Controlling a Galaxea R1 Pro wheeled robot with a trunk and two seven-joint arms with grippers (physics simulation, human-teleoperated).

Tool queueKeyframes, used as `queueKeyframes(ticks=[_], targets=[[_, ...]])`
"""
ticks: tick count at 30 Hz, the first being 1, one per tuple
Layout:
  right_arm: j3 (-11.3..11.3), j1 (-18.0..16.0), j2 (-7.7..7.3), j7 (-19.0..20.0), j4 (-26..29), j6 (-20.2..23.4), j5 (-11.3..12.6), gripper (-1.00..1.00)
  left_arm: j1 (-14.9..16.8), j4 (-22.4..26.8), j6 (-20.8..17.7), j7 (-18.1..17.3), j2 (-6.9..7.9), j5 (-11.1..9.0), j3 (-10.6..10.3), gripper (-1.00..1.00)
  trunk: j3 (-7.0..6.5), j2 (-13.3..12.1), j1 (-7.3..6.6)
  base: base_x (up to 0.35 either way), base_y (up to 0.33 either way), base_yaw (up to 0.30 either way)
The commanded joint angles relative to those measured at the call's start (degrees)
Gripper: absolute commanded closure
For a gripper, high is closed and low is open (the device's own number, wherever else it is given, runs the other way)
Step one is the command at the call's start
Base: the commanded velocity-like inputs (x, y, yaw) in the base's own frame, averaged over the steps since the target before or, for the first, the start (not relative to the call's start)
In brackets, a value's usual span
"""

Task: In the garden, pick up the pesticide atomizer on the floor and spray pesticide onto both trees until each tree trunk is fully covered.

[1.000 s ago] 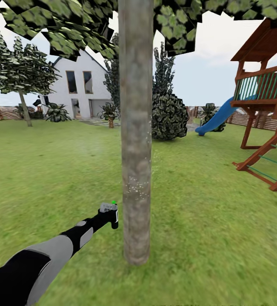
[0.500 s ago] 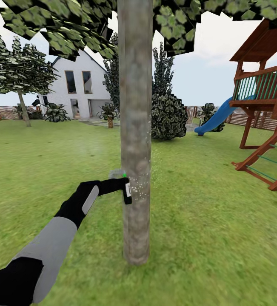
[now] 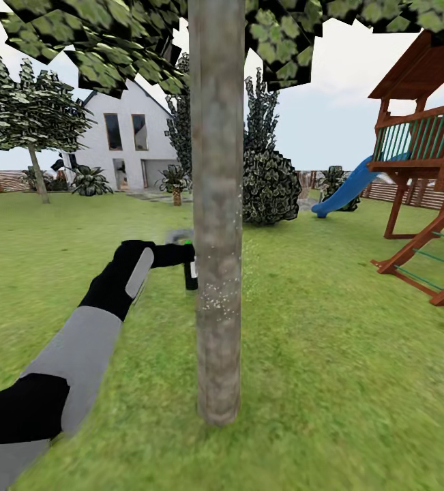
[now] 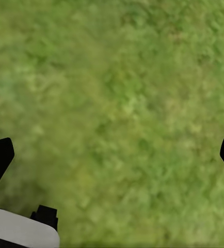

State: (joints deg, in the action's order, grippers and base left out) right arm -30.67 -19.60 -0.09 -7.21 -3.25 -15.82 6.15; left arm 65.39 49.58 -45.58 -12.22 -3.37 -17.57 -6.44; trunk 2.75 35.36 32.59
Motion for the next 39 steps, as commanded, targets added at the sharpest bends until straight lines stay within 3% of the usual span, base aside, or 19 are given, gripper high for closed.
queueKeyframes(ticks=[1,3,7,9,16,29,33,37,39], targets=[[0.0,0.0,0.0,0.0,0.0,0.0,0.0,-1.0,1.4,0.0,-0.4,0.0,0.02,0.1,0.0,1.0,0.02,0.0,0.0,0.0,0.0,0.0],[0.0,0.0,-0.05,0.0,0.0,0.0,0.0,-1.0,6.0,0.1,-5.0,0.1,0.09,0.1,0.0,1.0,0.02,0.0,0.0,0.0,0.0,0.0],[-0.1,0.0,-0.01,0.0,0.0,0.0,0.0,-1.0,14.4,-0.5,-10.2,0.1,0.12,0.2,1.0,1.0,0.02,0.0,0.0,0.0,0.0,0.0],[-0.1,0.0,0.0,0.0,0.0,0.0,0.0,-1.0,16.3,-0.7,-10.6,0.1,0.12,0.2,1.2,1.0,0.02,0.0,0.0,0.0,0.0,0.0],[0.0,0.0,-0.01,0.0,0.0,0.0,0.0,-1.0,28.2,-8.4,-10.8,0.1,0.12,0.2,1.3,1.0,0.02,0.0,0.0,0.0,0.0,0.0],[0.0,0.0,-0.08,0.0,0.0,0.0,0.0,-1.0,33.1,-9.2,-10.9,-0.1,0.13,-0.1,1.6,1.0,0.02,0.0,0.0,0.0,0.0,0.0],[-0.1,0.0,-0.02,0.0,0.0,0.0,0.0,-1.0,33.6,-17.7,-10.6,0.1,0.23,-0.1,2.2,1.0,0.02,0.0,0.0,0.0,0.0,0.0],[0.0,0.0,0.04,0.0,0.1,-0.2,0.0,-1.0,33.6,-19.4,-10.5,0.1,0.12,-0.1,2.2,1.0,0.02,0.0,0.0,0.0,0.0,0.0],[0.0,0.0,-0.05,-0.1,0.1,-0.2,0.0,-1.0,33.6,-24.1,-6.8,0.1,0.12,-0.1,2.2,1.0,0.02,0.0,0.0,0.0,0.0,0.0]])
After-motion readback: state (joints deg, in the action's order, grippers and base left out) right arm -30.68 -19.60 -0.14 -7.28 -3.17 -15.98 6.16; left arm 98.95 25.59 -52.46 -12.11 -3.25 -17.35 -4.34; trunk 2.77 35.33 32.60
